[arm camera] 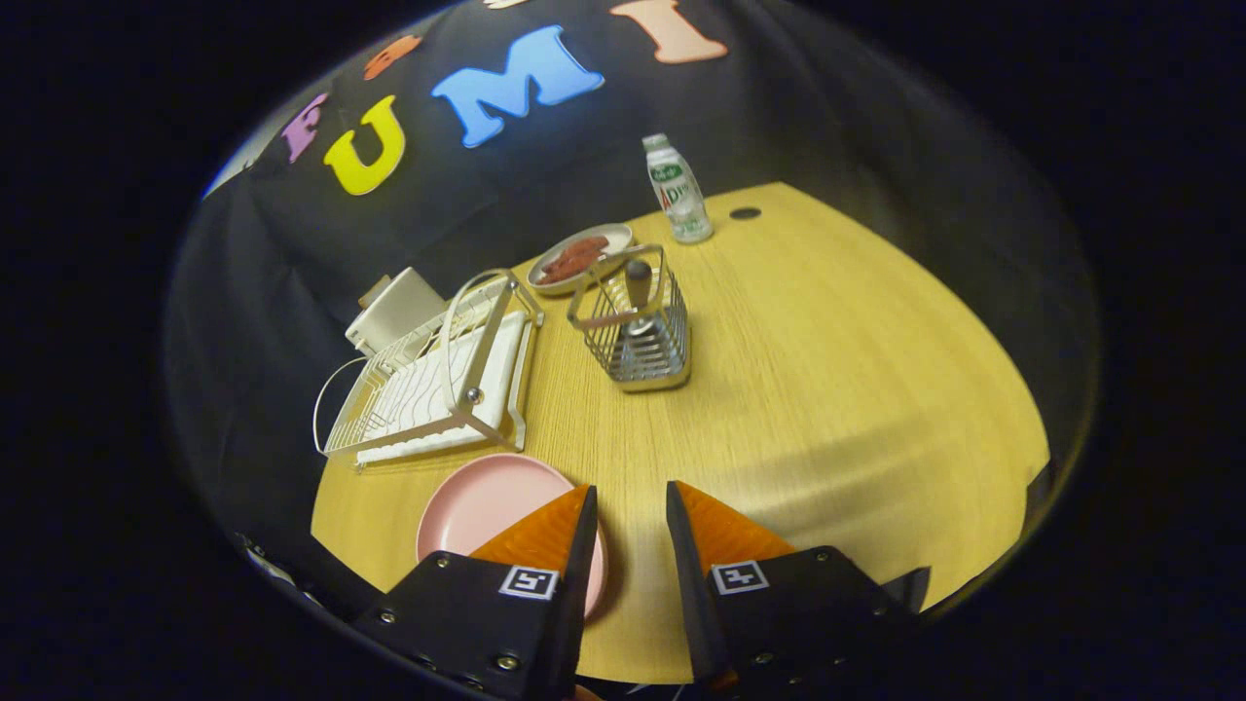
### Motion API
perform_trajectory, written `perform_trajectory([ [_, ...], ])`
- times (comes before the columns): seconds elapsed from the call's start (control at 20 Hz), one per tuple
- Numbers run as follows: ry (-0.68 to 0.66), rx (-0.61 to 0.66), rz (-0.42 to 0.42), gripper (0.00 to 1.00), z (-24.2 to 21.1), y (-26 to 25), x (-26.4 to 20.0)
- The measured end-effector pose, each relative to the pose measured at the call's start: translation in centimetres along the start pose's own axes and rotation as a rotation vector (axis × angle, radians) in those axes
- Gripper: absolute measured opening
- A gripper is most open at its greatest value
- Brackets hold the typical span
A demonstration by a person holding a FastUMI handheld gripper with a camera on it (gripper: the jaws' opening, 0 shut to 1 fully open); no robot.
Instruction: Take the plate from the dish rack, then take the spoon from the basket and place it into the plate.
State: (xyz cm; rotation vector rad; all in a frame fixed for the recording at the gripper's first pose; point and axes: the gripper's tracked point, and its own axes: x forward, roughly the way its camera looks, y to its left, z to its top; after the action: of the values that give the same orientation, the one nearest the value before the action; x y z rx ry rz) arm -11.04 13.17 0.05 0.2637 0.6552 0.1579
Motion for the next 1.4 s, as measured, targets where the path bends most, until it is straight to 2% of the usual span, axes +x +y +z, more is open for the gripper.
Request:
perform_trajectory([
  [0.05,-0.07,-0.037,-0.034,0.43,1.5,-0.7,-1.0],
  [0.3,-0.483,-0.195,-0.068,0.43,10.6,-0.8,-5.9],
  [0.4,-0.566,-0.234,-0.07,0.43,12.7,-0.9,-6.9],
  [0.65,-0.643,-0.258,-0.054,0.43,15.8,-0.7,-6.8],
  [1.0,-0.635,-0.276,-0.019,0.44,14.5,-0.7,-2.8],
  [1.05,-0.626,-0.276,-0.018,0.56,14.0,-0.8,-2.0],
  [1.1,-0.62,-0.279,-0.014,0.59,13.5,-1.1,-0.9],
  [1.2,-0.595,-0.275,0.005,0.6,12.6,-1.3,1.8],
  [1.4,-0.562,-0.254,0.032,0.7,11.2,-1.9,6.3],
])
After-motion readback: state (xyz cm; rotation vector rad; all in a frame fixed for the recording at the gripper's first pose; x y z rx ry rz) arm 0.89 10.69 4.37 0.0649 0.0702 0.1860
